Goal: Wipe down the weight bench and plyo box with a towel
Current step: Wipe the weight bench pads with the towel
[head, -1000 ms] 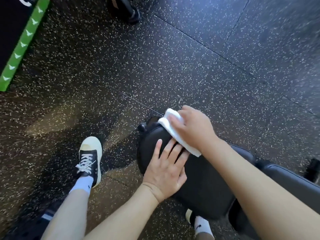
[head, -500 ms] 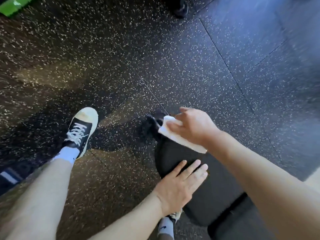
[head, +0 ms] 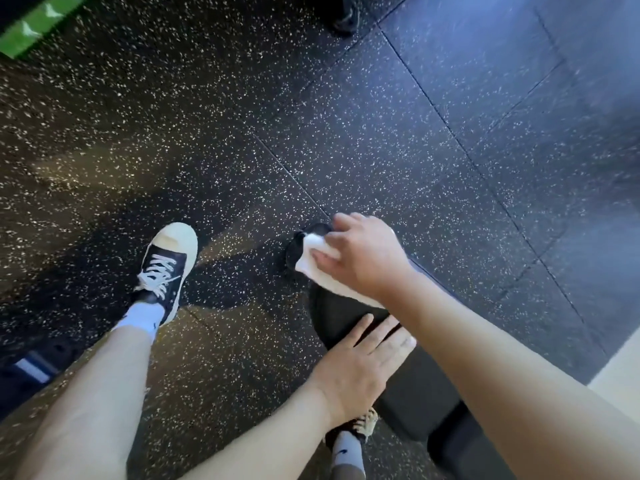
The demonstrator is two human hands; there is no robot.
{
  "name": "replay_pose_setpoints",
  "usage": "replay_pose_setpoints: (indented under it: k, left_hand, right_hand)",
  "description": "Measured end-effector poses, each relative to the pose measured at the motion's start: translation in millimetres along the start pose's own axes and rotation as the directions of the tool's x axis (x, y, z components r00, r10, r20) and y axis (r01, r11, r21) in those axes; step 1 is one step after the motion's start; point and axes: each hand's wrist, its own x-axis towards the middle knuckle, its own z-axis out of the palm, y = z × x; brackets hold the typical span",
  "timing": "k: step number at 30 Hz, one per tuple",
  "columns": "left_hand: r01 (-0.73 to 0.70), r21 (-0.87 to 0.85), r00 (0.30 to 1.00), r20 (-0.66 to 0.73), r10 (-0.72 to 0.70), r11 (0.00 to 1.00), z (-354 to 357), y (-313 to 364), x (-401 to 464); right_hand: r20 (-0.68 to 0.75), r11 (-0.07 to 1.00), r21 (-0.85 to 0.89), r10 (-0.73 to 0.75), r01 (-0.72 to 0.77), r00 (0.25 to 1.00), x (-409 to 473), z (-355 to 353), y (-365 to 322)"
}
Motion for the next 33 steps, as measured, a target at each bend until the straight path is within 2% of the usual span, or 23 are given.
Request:
replay_pose_setpoints:
  k: [1,3,4,6,9,11,14,18,21,23,24,26,27,28,31,33]
  left_hand:
    - [0.004,0.025,1.0,0.008,-0.005,1.0,-1.5,-1.0,-0.7]
    - [-0.006,0.03,1.0,0.006,0.006,1.0,-3.8,-4.1,-0.8]
    - [-0.019,0.017,1.0,-0.002,0.019,1.0,-6.1,-7.5,-0.5]
    - [-0.084,-0.007,0.996,-0.001,0.084,0.996,-12.8,-18.6,1.1]
    - [-0.228,-0.005,0.973,0.019,0.228,0.974,-25.0,-39.4,6.9]
    - [-0.311,0.011,0.95,0.044,0.31,0.95,-34.3,-51.2,18.8]
    - [-0.409,0.035,0.908,0.115,0.403,0.912,-42.3,-60.3,47.3]
    - [-0.488,0.004,0.852,0.22,0.475,0.873,-47.5,-61.3,77.2]
    - [-0.547,0.012,0.8,0.304,0.518,0.837,-57.5,-63.8,86.6]
    - [-0.566,0.021,0.783,0.326,0.53,0.824,-65.0,-65.3,87.2]
    - [-0.567,0.028,0.782,0.331,0.528,0.823,-67.1,-64.6,87.8]
    - [-0.539,0.042,0.797,0.349,0.493,0.841,-69.4,-59.1,87.8]
    - [-0.514,0.048,0.812,0.351,0.468,0.856,-70.3,-54.2,84.3]
    - [-0.49,0.052,0.827,0.343,0.445,0.87,-69.7,-48.3,80.4]
    - [-0.509,0.035,0.81,0.358,0.465,0.86,-65.8,-33.0,81.8]
    - [-0.557,0.049,0.787,0.35,0.508,0.829,-61.4,-27.0,94.9]
  right_hand:
    - [-0.047,0.984,0.074,0.163,-0.159,0.985,-8.3,-5.8,16.0]
    - [-0.007,0.844,0.23,0.5,-0.485,0.866,-32.8,-11.6,42.6]
    - [0.016,0.755,0.297,0.609,-0.585,0.793,-49.7,-11.2,52.9]
    - [0.032,0.644,0.364,0.713,-0.673,0.7,-92.7,-8.4,67.4]
    - [-0.026,0.605,0.341,0.771,-0.72,0.636,-165.2,-4.3,81.5]
    - [-0.105,0.617,0.292,0.78,-0.731,0.616,-209.0,2.1,84.9]
    - [-0.204,0.613,0.294,0.79,-0.733,0.579,-248.8,21.6,65.5]
    - [-0.267,0.459,0.381,0.886,-0.803,0.38,-251.7,49.3,4.2]
    - [-0.28,0.26,0.363,0.946,-0.895,0.162,-231.5,64.3,-32.6]
    - [-0.281,0.174,0.363,0.957,-0.915,0.071,-218.3,70.2,-43.5]
    - [-0.301,0.187,0.357,0.95,-0.915,0.077,-215.8,70.1,-42.6]
    - [-0.341,0.29,0.347,0.925,-0.892,0.168,-221.3,69.0,-31.6]
    - [-0.356,0.318,0.351,0.915,-0.881,0.189,-228.2,68.9,-23.4]
    - [-0.382,0.311,0.354,0.909,-0.882,0.167,-235.4,68.4,-12.1]
    - [-0.417,0.187,0.446,0.908,-0.875,-0.019,-252.1,66.6,24.8]
    - [-0.404,0.165,0.523,0.912,-0.836,-0.073,-250.3,69.8,35.7]
